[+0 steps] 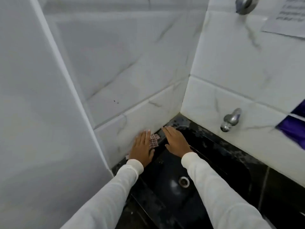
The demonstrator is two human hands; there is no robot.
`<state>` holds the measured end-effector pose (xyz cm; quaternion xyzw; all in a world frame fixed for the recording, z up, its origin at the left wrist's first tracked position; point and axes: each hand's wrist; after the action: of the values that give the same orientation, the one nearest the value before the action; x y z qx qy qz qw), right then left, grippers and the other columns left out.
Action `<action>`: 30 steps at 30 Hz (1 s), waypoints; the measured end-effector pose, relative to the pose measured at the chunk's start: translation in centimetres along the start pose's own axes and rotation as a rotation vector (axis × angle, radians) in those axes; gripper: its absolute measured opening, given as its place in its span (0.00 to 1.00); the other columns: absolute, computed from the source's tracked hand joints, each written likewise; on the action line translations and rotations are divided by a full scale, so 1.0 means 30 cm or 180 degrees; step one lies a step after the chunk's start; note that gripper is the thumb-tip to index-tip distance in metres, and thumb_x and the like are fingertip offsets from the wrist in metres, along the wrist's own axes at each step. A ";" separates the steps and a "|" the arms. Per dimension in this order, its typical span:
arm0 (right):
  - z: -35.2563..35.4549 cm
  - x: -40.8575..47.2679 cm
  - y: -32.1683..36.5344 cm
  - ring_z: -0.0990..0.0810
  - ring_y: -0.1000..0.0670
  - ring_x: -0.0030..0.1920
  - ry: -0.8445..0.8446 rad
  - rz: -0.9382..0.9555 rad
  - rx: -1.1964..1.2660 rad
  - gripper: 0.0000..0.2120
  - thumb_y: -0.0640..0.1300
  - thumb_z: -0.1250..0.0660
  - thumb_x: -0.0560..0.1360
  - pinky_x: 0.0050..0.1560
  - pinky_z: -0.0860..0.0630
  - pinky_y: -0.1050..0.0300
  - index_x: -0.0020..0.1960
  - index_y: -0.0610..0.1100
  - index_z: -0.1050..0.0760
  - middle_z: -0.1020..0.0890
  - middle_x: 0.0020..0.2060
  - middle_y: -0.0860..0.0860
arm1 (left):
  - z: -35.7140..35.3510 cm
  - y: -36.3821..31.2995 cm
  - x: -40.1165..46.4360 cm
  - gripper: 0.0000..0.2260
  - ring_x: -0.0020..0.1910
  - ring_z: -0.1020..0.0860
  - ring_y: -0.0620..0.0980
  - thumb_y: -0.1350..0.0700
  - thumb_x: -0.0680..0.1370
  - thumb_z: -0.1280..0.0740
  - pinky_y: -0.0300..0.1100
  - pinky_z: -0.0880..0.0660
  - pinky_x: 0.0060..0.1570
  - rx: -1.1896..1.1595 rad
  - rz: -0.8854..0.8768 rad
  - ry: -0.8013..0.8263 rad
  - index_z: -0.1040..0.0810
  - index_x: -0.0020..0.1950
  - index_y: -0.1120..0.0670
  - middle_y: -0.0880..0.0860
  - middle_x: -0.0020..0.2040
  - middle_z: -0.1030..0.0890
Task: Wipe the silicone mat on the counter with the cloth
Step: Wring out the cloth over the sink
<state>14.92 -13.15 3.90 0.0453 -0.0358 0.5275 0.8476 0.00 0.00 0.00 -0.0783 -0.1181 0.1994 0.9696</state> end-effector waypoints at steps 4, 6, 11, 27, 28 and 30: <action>-0.101 0.043 0.033 0.42 0.43 0.75 0.0360 -0.0022 0.0309 0.38 0.42 0.30 0.70 0.71 0.38 0.46 0.76 0.41 0.43 0.38 0.74 0.44 | -0.034 0.036 -0.024 0.35 0.73 0.38 0.60 0.58 0.73 0.38 0.52 0.40 0.73 -0.0406 0.0457 0.0370 0.47 0.78 0.61 0.60 0.76 0.40; -0.164 0.075 0.040 0.42 0.43 0.75 0.0489 -0.0028 0.0459 0.38 0.41 0.31 0.70 0.71 0.37 0.45 0.76 0.42 0.44 0.38 0.74 0.44 | -0.062 0.049 -0.029 0.34 0.72 0.37 0.59 0.59 0.74 0.39 0.52 0.41 0.73 -0.0452 0.0600 0.0597 0.47 0.78 0.60 0.60 0.75 0.38; -0.271 0.153 0.064 0.43 0.45 0.75 0.0696 0.0001 0.0669 0.36 0.37 0.33 0.71 0.70 0.35 0.45 0.76 0.42 0.42 0.38 0.74 0.45 | -0.145 0.079 -0.043 0.28 0.54 0.21 0.60 0.62 0.67 0.32 0.55 0.23 0.55 -0.0312 0.0733 0.1181 0.28 0.67 0.62 0.62 0.59 0.21; -0.302 0.193 0.027 0.24 0.44 0.46 0.0240 0.0138 -0.0433 0.12 0.41 0.26 0.61 0.41 0.29 0.51 0.44 0.48 0.20 0.22 0.45 0.48 | -0.185 0.103 0.077 0.10 0.33 0.22 0.57 0.62 0.71 0.45 0.45 0.24 0.22 0.0349 0.0538 0.0944 0.30 0.50 0.59 0.58 0.36 0.22; -0.286 0.175 0.014 0.24 0.44 0.47 0.0202 0.0064 -0.0423 0.13 0.41 0.26 0.61 0.41 0.29 0.51 0.45 0.47 0.20 0.22 0.45 0.48 | -0.194 0.093 0.082 0.10 0.33 0.22 0.57 0.62 0.71 0.42 0.45 0.24 0.23 0.0381 0.0460 0.0903 0.31 0.51 0.58 0.58 0.36 0.22; -0.249 0.127 -0.020 0.24 0.43 0.48 0.0122 -0.0115 -0.0403 0.14 0.41 0.27 0.61 0.42 0.28 0.50 0.47 0.46 0.20 0.22 0.46 0.47 | -0.154 0.041 0.085 0.19 0.36 0.22 0.57 0.61 0.67 0.32 0.45 0.23 0.27 0.0300 0.0307 0.1067 0.32 0.56 0.58 0.57 0.39 0.21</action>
<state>17.22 -9.17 -3.13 -0.0179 -0.0520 0.5095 0.8587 3.04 1.67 -4.17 -0.0705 0.0585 0.2351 0.9676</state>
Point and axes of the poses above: each hand's wrist, its own x-axis towards the middle knuckle, its own z-axis out of the back of the hand, y = z × x
